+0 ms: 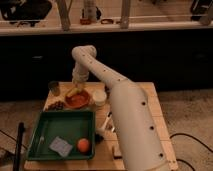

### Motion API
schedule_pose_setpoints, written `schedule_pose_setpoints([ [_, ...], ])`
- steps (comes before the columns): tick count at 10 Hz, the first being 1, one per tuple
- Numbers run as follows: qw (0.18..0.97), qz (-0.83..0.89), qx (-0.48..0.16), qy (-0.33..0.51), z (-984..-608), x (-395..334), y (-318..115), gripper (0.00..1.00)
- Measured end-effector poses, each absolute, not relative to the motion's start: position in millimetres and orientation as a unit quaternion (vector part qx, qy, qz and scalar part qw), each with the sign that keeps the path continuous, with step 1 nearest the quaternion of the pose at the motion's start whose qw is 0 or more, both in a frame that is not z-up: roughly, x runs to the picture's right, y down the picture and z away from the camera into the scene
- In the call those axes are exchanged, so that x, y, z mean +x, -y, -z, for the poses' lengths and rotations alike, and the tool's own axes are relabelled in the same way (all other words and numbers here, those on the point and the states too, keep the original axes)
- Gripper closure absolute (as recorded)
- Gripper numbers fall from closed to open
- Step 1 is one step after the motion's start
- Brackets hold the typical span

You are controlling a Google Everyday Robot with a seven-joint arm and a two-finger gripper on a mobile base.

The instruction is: Place banana in red bowl

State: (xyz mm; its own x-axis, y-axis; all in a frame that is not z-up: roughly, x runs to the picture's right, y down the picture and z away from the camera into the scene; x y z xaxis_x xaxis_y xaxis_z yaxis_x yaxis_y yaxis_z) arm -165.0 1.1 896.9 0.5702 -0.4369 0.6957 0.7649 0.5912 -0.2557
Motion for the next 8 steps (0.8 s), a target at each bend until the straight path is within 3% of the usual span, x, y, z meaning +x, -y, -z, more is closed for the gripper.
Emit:
schedule_pose_setpoints([
  [3, 0.842, 0.352, -0.276, 0.3, -894.7, -165.2, -3.2, 0.79],
  [5, 0.843, 0.351, -0.275, 0.301, -891.3, -164.4, -5.8, 0.51],
  [8, 0.843, 0.35, -0.275, 0.301, -889.4, -162.5, -8.7, 0.23],
])
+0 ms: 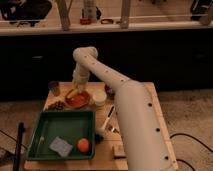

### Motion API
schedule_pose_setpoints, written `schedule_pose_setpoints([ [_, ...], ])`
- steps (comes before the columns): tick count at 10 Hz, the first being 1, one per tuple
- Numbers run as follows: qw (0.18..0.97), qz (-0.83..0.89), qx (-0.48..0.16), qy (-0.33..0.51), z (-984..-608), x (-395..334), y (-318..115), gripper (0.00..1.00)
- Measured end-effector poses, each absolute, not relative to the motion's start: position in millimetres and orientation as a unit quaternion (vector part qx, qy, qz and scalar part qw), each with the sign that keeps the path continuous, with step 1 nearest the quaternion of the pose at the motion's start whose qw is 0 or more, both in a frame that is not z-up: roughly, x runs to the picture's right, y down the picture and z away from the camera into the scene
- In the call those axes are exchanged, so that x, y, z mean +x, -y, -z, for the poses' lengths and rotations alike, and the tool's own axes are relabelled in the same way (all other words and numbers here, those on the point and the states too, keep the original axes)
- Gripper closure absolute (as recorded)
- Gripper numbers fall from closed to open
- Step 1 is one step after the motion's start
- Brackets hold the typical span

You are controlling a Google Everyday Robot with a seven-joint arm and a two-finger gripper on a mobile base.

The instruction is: Place banana in red bowl

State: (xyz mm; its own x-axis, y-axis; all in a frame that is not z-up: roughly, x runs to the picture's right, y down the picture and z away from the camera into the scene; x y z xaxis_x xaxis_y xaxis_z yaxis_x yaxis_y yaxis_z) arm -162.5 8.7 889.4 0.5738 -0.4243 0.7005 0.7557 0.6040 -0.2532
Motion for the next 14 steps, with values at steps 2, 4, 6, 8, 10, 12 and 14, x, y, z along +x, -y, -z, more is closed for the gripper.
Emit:
schedule_pose_setpoints([
  [2, 0.843, 0.351, -0.276, 0.302, -888.0, -162.6, -9.9, 0.2],
  [4, 0.843, 0.35, -0.274, 0.302, -886.1, -161.3, -10.3, 0.2],
  [6, 0.843, 0.35, -0.273, 0.304, -885.6, -160.7, -10.8, 0.2],
  [8, 0.842, 0.352, -0.273, 0.305, -885.1, -161.3, -10.8, 0.2],
  [10, 0.842, 0.353, -0.272, 0.305, -883.7, -161.7, -9.8, 0.2],
  [12, 0.841, 0.353, -0.271, 0.307, -882.1, -163.2, -10.1, 0.2],
  [14, 0.843, 0.349, -0.265, 0.31, -880.2, -163.6, -8.5, 0.2],
])
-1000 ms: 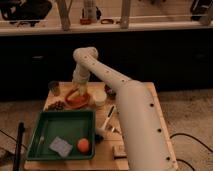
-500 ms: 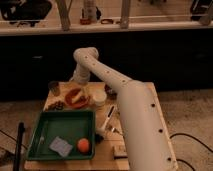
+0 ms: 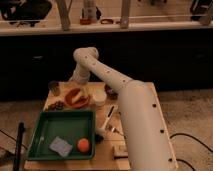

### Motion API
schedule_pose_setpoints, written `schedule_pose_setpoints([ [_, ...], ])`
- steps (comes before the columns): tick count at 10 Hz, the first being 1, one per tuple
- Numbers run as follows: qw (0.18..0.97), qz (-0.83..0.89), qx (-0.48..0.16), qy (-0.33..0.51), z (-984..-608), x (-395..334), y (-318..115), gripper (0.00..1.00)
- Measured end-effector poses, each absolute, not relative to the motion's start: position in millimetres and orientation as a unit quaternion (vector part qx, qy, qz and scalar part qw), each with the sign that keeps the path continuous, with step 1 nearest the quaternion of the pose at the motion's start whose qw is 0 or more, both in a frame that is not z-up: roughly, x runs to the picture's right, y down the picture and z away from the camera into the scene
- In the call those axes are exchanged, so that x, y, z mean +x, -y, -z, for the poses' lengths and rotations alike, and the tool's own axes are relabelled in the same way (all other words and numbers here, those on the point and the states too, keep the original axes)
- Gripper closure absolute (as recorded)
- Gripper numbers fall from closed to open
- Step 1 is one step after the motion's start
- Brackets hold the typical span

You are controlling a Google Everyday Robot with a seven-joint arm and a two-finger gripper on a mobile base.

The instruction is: Place banana in red bowl

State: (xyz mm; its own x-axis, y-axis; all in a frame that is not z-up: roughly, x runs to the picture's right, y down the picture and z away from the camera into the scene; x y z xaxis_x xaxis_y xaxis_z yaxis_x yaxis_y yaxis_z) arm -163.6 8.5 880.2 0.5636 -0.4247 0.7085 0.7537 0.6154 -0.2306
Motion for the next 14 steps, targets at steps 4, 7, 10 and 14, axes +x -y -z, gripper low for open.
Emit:
schedule_pose_setpoints([
  [4, 0.846, 0.347, -0.253, 0.317, -876.2, -164.2, -8.2, 0.2],
  [7, 0.848, 0.346, -0.243, 0.319, -873.6, -161.8, -7.2, 0.2],
  [10, 0.848, 0.347, -0.243, 0.32, -873.2, -163.0, -7.4, 0.2],
  [14, 0.848, 0.346, -0.243, 0.32, -873.1, -163.0, -7.1, 0.2],
])
